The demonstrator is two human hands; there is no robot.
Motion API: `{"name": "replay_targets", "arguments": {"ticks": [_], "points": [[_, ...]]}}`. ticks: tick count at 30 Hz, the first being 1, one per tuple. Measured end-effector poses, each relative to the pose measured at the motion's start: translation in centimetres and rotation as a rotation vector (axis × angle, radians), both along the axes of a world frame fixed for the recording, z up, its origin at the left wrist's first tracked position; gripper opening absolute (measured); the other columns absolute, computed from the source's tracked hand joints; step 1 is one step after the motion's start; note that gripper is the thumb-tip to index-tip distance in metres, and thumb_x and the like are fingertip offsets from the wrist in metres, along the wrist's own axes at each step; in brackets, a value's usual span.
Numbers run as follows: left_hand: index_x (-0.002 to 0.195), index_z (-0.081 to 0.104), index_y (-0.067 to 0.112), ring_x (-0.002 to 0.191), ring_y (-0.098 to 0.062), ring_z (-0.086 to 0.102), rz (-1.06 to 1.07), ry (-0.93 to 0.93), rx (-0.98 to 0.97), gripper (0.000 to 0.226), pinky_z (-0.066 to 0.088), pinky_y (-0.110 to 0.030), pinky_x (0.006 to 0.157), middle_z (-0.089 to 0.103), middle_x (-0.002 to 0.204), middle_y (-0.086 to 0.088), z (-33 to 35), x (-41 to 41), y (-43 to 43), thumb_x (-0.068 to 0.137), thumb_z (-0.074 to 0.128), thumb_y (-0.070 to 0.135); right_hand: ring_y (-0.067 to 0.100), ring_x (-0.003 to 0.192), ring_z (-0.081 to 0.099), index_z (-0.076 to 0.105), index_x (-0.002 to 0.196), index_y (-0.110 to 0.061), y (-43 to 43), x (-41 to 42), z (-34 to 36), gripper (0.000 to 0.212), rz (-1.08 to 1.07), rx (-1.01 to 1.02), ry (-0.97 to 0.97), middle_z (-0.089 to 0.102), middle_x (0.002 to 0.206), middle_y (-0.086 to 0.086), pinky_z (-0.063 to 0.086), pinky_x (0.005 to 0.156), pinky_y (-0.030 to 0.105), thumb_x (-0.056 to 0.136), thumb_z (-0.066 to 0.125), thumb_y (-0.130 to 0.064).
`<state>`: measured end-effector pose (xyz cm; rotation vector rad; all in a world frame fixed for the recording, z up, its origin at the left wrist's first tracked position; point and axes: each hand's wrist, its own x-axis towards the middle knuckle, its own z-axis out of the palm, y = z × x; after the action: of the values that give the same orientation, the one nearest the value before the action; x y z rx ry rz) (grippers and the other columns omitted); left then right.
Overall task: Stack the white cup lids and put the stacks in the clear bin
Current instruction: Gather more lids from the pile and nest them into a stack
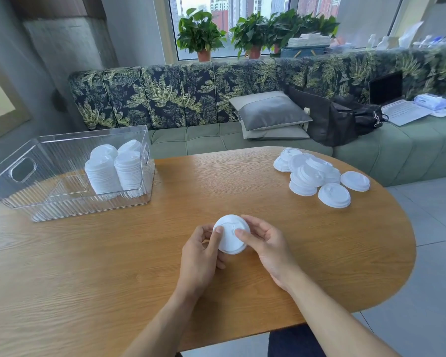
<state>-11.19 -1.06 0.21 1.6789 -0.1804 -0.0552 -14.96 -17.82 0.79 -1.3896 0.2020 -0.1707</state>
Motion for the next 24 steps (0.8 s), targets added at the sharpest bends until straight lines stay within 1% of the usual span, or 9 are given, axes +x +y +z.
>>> {"name": "replay_targets", "arguments": {"ticks": [3, 5, 7, 10, 12, 15, 18, 21, 24], "points": [[0.110, 0.069, 0.021, 0.053, -0.022, 0.066, -0.010, 0.017, -0.014, 0.022, 0.056, -0.031, 0.054, 0.072, 0.069, -0.005, -0.02, -0.01, 0.03, 0.103, 0.061, 0.041, 0.007, 0.116, 0.070, 0.067, 0.131, -0.021, 0.03, 0.14, -0.17, 0.066, -0.002, -0.005, 0.003, 0.077, 0.120, -0.006, 0.055, 0.098, 0.026, 0.072, 0.088, -0.041], [0.111, 0.067, 0.020, 0.054, -0.024, 0.066, -0.004, 0.036, -0.049, 0.024, 0.058, -0.036, 0.056, 0.071, 0.069, -0.007, 0.03, 0.05, 0.12, 0.104, 0.060, 0.042, 0.008, 0.116, 0.070, 0.066, 0.132, -0.019, -0.06, 0.16, -0.27, 0.072, -0.003, 0.001, 0.013, 0.077, 0.121, -0.004, 0.054, 0.104, 0.033, 0.068, 0.090, -0.044], [0.113, 0.066, 0.019, 0.057, -0.026, 0.068, 0.001, 0.057, -0.091, 0.025, 0.060, -0.038, 0.058, 0.073, 0.072, -0.008, 0.14, 0.17, 0.21, 0.103, 0.061, 0.041, 0.010, 0.116, 0.071, 0.068, 0.130, -0.020, -0.19, 0.09, -0.27, 0.071, 0.014, -0.012, 0.014, 0.077, 0.120, -0.003, 0.053, 0.105, 0.036, 0.068, 0.090, -0.045], [0.117, 0.067, 0.018, 0.069, -0.023, 0.073, -0.019, 0.081, -0.117, 0.027, 0.061, -0.033, 0.062, 0.077, 0.083, -0.007, 0.33, 0.17, 0.18, 0.098, 0.070, 0.037, 0.013, 0.116, 0.071, 0.070, 0.128, -0.018, -0.41, 0.07, -0.32, 0.055, 0.006, 0.025, 0.011, 0.078, 0.119, -0.001, 0.052, 0.108, 0.040, 0.079, 0.090, -0.034], [0.119, 0.068, 0.014, 0.075, -0.021, 0.075, -0.051, 0.102, -0.124, 0.031, 0.061, -0.031, 0.064, 0.079, 0.089, -0.008, 0.40, 0.13, 0.09, 0.095, 0.075, 0.032, 0.015, 0.116, 0.071, 0.070, 0.127, -0.016, -0.52, 0.10, -0.39, 0.053, -0.014, 0.068, 0.007, 0.078, 0.118, 0.000, 0.052, 0.109, 0.043, 0.079, 0.087, -0.031], [0.118, 0.068, 0.012, 0.077, -0.022, 0.077, -0.088, 0.103, -0.097, 0.033, 0.061, -0.029, 0.066, 0.079, 0.088, -0.008, 0.57, 0.00, 0.08, 0.094, 0.076, 0.032, 0.016, 0.116, 0.072, 0.070, 0.127, -0.015, -0.56, 0.06, -0.35, 0.055, -0.022, 0.088, 0.009, 0.078, 0.119, 0.002, 0.052, 0.109, 0.044, 0.078, 0.086, -0.032], [0.118, 0.066, 0.011, 0.079, -0.025, 0.078, -0.097, 0.094, -0.076, 0.034, 0.062, -0.031, 0.069, 0.080, 0.086, -0.008, 0.63, 0.01, 0.09, 0.094, 0.076, 0.032, 0.019, 0.117, 0.071, 0.069, 0.129, -0.013, -0.59, 0.12, -0.47, 0.047, -0.025, 0.090, 0.020, 0.078, 0.119, 0.003, 0.052, 0.109, 0.045, 0.084, 0.084, -0.022], [0.119, 0.065, 0.010, 0.079, -0.025, 0.078, -0.097, 0.088, -0.083, 0.035, 0.062, -0.031, 0.069, 0.080, 0.088, -0.008, 0.52, 0.01, 0.11, 0.093, 0.077, 0.030, 0.019, 0.117, 0.071, 0.067, 0.131, -0.011, -0.55, 0.24, -0.66, 0.046, -0.029, 0.077, 0.023, 0.078, 0.119, 0.004, 0.053, 0.108, 0.044, 0.087, 0.082, -0.015], [0.120, 0.065, 0.012, 0.079, -0.027, 0.078, -0.089, 0.089, -0.082, 0.036, 0.064, -0.035, 0.071, 0.080, 0.087, -0.008, 0.27, 0.14, 0.14, 0.094, 0.076, 0.034, 0.019, 0.117, 0.071, 0.067, 0.130, -0.011, -0.50, 0.21, -0.70, 0.045, -0.028, 0.068, 0.014, 0.078, 0.119, 0.004, 0.053, 0.107, 0.042, 0.088, 0.082, -0.017]]}}
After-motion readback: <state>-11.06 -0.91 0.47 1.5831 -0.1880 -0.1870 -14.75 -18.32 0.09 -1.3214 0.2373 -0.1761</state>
